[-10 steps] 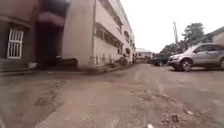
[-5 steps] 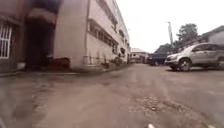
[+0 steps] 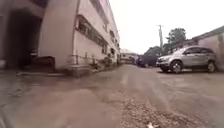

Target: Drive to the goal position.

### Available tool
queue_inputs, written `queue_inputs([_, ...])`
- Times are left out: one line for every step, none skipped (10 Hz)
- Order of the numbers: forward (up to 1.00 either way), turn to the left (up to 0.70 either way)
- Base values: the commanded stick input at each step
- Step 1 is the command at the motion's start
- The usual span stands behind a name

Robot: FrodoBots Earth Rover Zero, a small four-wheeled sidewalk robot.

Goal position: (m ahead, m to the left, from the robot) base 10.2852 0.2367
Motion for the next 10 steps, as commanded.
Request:
queue_inputs([0.85, -0.01])
queue_inputs([0.85, -0.27])
queue_inputs([0.85, -0.34])
queue_inputs([0.85, -0.28])
queue_inputs([0.85, -0.04])
queue_inputs([0.85, 0.00])
queue_inputs([0.85, 0.00])
queue_inputs([0.85, 0.00])
queue_inputs([0.85, 0.00])
queue_inputs([0.85, 0.00])
